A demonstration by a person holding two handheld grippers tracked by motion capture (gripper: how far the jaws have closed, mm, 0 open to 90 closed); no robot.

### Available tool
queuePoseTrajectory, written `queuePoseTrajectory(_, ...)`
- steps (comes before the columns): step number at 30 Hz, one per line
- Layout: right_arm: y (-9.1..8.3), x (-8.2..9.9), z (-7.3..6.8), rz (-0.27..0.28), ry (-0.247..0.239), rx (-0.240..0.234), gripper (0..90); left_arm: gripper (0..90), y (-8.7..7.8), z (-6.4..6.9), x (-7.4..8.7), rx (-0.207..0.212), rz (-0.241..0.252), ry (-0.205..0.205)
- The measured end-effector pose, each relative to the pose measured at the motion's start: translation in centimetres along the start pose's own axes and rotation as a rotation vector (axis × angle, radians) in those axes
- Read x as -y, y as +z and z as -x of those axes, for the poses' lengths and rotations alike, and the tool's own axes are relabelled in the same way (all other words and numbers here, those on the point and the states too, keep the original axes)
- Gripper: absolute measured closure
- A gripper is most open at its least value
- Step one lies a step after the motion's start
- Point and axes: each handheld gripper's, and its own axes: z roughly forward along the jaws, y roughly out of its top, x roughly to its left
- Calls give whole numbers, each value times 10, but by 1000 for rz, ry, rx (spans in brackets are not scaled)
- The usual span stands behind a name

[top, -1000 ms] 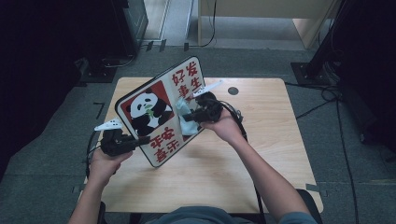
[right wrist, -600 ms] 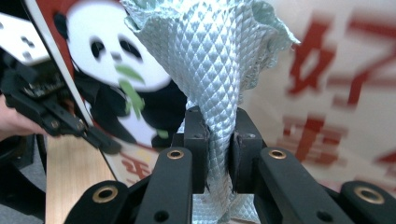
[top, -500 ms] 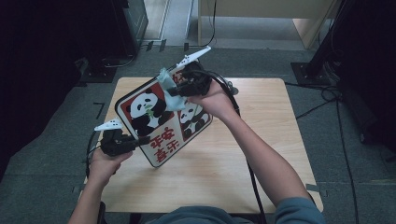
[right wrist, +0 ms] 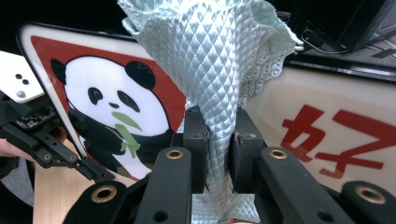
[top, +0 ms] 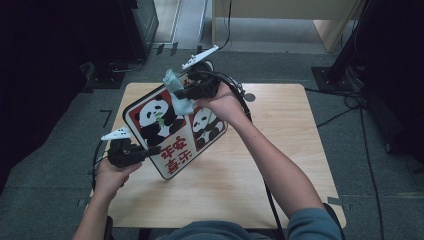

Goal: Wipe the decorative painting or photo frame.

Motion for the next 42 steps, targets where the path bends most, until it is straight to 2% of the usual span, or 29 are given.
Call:
queuePoseTrajectory(9, 6, 13, 3, -39, -2, 0, 798, 798, 0, 0, 0, -1, 2, -2)
queuePoseTrajectory(16, 11, 27, 7, -62, 17, -3, 797, 797, 0, 0, 0, 1, 1, 0)
queuePoseTrajectory(42, 30, 67, 9, -90, 57, -43, 796, 794, 0, -1, 0, 5, -2, -5)
